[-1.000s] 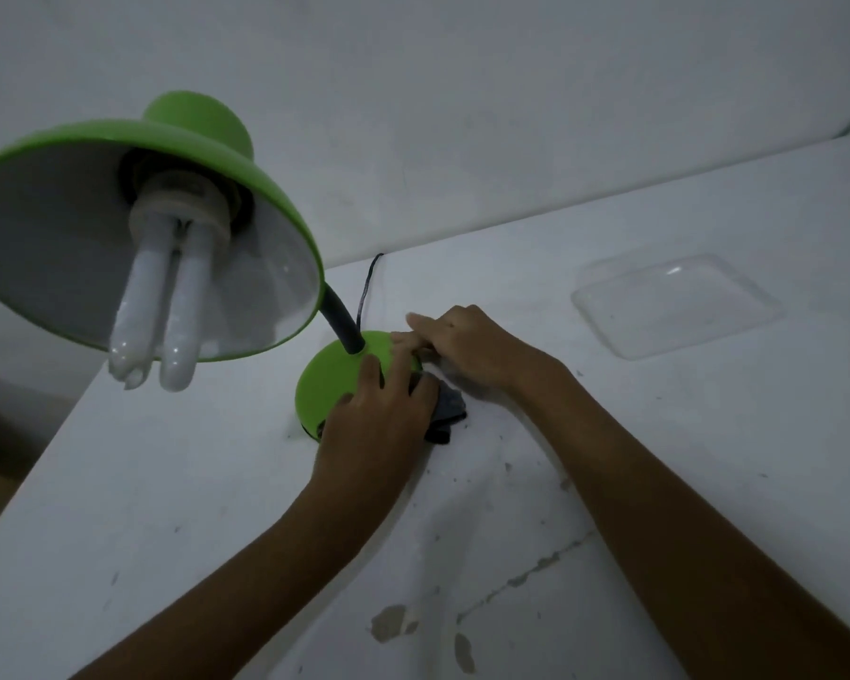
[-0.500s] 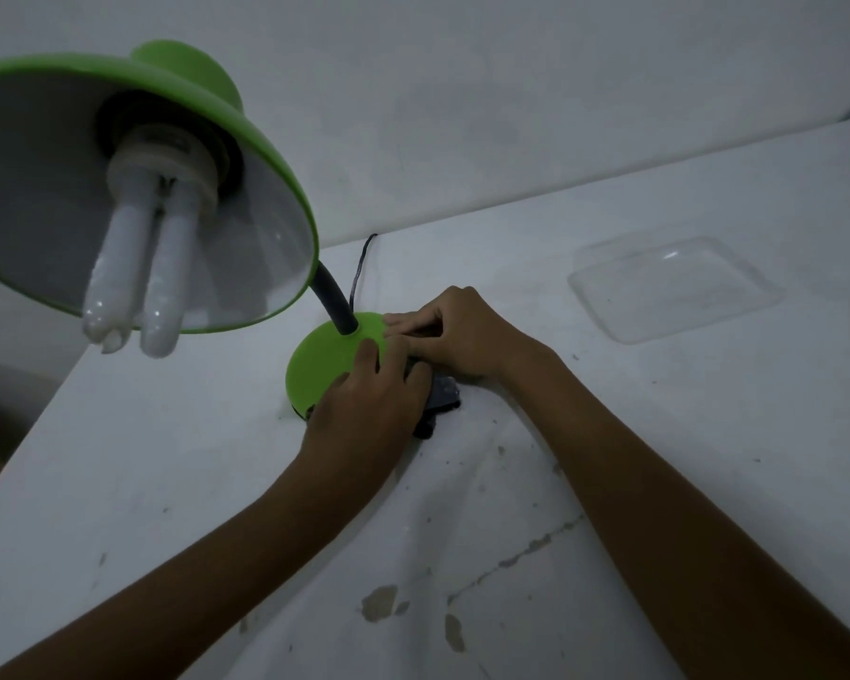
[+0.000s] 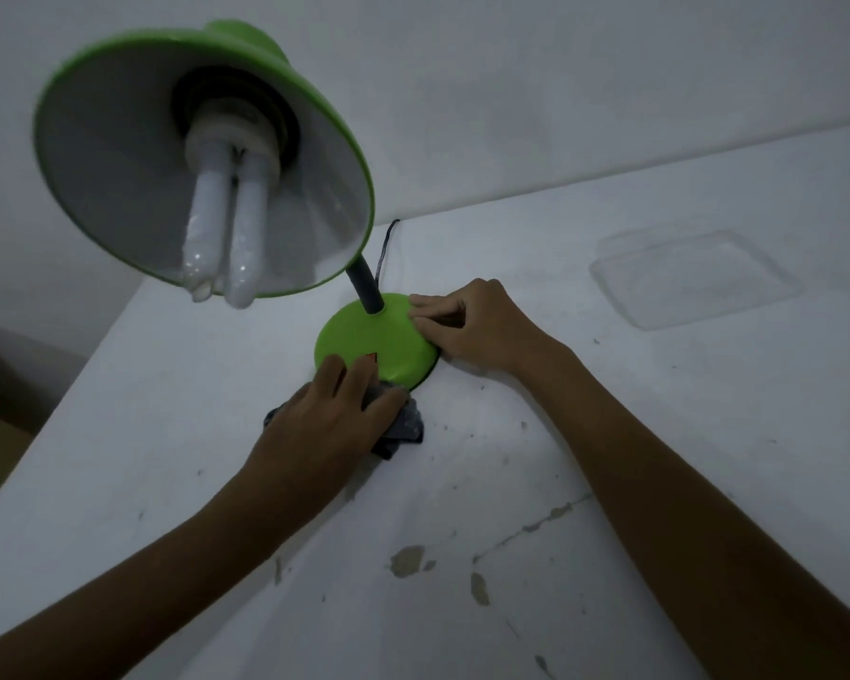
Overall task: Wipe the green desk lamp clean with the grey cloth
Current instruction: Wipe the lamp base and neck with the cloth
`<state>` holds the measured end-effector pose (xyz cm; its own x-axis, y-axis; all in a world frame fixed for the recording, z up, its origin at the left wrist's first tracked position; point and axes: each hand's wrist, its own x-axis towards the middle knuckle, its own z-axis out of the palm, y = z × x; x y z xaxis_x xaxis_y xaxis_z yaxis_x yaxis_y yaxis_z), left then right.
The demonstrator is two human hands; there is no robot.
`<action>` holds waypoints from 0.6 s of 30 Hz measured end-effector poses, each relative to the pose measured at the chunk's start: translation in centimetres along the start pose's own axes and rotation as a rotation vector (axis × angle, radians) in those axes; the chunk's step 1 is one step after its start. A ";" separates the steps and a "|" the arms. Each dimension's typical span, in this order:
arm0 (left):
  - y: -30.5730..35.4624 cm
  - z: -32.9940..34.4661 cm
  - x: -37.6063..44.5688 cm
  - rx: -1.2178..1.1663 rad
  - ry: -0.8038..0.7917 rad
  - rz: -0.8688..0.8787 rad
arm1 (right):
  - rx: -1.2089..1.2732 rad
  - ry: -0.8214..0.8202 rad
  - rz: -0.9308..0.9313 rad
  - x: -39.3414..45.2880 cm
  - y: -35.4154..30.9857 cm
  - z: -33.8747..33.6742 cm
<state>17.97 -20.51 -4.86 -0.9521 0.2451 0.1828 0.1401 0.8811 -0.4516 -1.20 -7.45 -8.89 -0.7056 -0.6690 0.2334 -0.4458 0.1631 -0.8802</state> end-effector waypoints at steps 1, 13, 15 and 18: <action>0.1 0.1 0.2 -0.011 0.026 0.004 | -0.001 0.009 0.014 -0.3 -0.2 0.2; -3.8 3.1 -2.5 -0.158 0.115 0.078 | -0.116 0.017 0.118 -1.6 -2.0 2.5; -4.8 3.8 -3.2 -0.171 0.108 0.070 | -0.110 0.034 0.126 -1.9 -2.2 3.0; -5.9 4.4 -3.9 -0.174 0.111 0.056 | -0.151 0.061 0.113 -2.7 -2.6 3.9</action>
<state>19.68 -28.45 -6.79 -0.9073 0.3298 0.2608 0.2458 0.9193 -0.3075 3.96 -8.91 -8.85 -0.7861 -0.5956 0.1651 -0.4358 0.3447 -0.8315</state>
